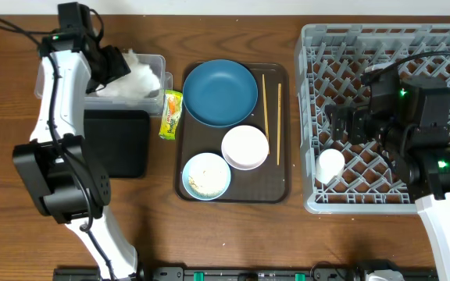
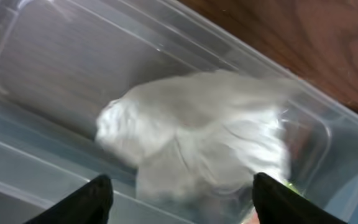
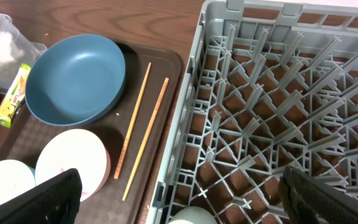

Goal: Sort waste into correct bins and load items into the dishwasher rack
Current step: 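Carry the tissue left and drop it into the clear plastic bin, then grasp the yellow snack wrapper beside the bin with the left gripper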

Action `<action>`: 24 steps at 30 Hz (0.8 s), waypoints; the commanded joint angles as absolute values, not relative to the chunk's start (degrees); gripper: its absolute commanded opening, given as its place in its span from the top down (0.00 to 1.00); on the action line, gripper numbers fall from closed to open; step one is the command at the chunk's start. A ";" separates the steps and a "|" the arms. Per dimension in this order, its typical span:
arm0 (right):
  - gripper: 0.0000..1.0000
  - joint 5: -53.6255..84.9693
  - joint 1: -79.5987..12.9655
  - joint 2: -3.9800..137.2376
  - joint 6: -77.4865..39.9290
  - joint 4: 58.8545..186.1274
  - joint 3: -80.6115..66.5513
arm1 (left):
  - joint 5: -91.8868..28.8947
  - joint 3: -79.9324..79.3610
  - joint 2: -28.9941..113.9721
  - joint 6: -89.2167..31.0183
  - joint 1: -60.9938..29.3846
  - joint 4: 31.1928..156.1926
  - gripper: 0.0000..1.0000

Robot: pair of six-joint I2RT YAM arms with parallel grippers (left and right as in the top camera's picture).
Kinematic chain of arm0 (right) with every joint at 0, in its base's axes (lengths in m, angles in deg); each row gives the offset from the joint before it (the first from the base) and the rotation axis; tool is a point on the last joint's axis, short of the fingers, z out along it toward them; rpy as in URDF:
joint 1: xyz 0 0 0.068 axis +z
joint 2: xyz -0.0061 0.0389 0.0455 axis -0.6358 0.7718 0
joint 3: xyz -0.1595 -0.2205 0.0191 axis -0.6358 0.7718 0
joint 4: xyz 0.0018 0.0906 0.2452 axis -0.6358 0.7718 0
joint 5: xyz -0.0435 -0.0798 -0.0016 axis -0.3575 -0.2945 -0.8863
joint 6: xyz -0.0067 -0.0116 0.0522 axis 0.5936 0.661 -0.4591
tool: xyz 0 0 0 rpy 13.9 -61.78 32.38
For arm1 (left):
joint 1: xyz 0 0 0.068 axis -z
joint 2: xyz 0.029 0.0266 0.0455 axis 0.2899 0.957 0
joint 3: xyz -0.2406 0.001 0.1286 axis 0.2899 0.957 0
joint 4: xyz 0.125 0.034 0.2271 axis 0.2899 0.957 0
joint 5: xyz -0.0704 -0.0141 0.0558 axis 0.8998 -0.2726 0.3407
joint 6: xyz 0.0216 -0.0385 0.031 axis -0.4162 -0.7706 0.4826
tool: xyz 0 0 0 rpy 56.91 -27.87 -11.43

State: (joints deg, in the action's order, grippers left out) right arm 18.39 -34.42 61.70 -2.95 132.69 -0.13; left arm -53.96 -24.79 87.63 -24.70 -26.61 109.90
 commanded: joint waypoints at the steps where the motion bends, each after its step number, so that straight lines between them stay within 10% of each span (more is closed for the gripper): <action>1: 0.01 19.01 -35.29 61.90 -3.72 132.58 -1.36 | -53.07 -25.16 84.75 -23.54 -25.87 110.91 0.22; 14: 0.01 18.98 -35.29 61.90 -3.72 132.71 -1.36 | -48.61 -22.36 78.21 -17.70 -15.99 125.90 0.25; 24: 0.01 18.57 -35.29 61.90 -3.70 133.50 -1.34 | -48.65 -6.38 78.21 -17.66 -10.88 113.77 0.31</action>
State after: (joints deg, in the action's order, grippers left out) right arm 18.37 -34.44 61.81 -2.95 133.36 -0.16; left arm -48.52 -9.86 77.60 -18.42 -10.66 116.28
